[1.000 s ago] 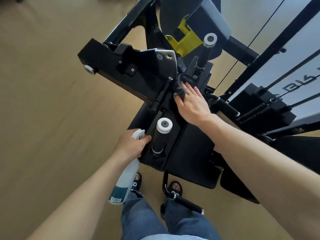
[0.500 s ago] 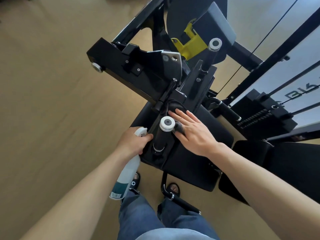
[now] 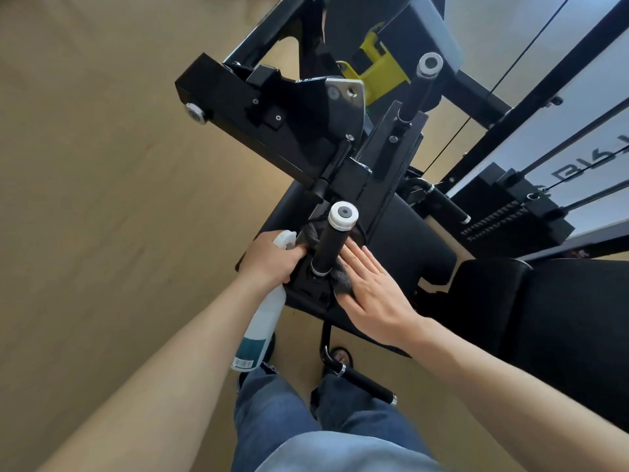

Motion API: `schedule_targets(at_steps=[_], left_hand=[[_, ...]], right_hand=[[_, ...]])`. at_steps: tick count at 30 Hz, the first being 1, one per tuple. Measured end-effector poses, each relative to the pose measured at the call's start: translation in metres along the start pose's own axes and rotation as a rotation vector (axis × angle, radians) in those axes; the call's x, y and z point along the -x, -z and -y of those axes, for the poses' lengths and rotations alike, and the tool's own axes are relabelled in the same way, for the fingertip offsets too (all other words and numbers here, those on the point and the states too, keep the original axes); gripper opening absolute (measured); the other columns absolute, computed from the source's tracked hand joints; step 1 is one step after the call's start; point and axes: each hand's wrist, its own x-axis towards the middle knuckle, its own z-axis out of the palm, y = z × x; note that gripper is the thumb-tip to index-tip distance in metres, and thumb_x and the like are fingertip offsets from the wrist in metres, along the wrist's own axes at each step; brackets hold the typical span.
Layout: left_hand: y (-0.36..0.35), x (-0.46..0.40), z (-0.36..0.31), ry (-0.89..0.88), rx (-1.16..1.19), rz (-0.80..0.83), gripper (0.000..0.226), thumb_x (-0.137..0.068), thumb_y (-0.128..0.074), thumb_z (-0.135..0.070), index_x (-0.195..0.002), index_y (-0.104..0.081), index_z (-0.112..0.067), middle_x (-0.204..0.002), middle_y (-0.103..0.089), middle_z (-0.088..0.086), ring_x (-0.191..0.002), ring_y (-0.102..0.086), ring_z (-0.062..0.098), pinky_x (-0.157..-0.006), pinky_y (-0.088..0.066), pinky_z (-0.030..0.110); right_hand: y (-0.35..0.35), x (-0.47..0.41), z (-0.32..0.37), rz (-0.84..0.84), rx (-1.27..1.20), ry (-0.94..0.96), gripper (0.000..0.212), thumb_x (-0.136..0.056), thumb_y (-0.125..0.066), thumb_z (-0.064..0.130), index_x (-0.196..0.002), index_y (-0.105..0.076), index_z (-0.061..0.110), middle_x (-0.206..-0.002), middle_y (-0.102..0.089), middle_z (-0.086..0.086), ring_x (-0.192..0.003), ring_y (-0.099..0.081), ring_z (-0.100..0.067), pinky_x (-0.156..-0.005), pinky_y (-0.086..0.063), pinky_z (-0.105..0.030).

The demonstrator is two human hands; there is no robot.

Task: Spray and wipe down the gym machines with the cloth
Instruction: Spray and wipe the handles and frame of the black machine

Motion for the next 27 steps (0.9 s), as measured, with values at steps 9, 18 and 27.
schedule_targets(at_steps=[9,18,27], left_hand=[[0.001,0.000,0.000,-0.009,0.011,0.012,0.029,-0.093,-0.075,-0.037,-0.088,-0.065,-0.011,-0.065,-0.059,0.004,-0.053,-0.056,0.019,-0.068,-0.047,0.031],[0.006,-0.002,-0.003,-0.020,-0.034,0.078,0.036,-0.096,-0.069,-0.032,-0.088,-0.061,0.003,-0.062,-0.055,0.011,-0.046,-0.050,0.014,-0.055,-0.043,0.023],[0.017,-0.012,-0.004,-0.076,-0.101,0.224,0.030,-0.095,-0.069,-0.031,-0.076,-0.056,-0.013,-0.051,-0.056,0.003,-0.042,-0.049,0.011,-0.057,-0.041,0.027]], right_hand=[[-0.017,-0.031,0.059,-0.487,-1.103,-0.592,0.063,-0.102,-0.046,0.026,-0.161,-0.023,0.032,-0.167,-0.016,0.017,-0.152,-0.018,0.000,-0.123,-0.020,-0.027],[-0.024,-0.025,0.089,-0.588,-1.547,-0.974,0.048,-0.098,-0.048,0.053,-0.138,-0.058,0.027,-0.124,-0.070,0.003,-0.117,-0.065,-0.016,-0.109,-0.048,-0.044],[-0.080,-0.010,0.165,-0.566,-0.398,-0.760,0.065,-0.105,-0.037,0.034,-0.163,-0.011,0.022,-0.170,-0.006,0.010,-0.156,0.005,-0.008,-0.127,-0.012,-0.029]])
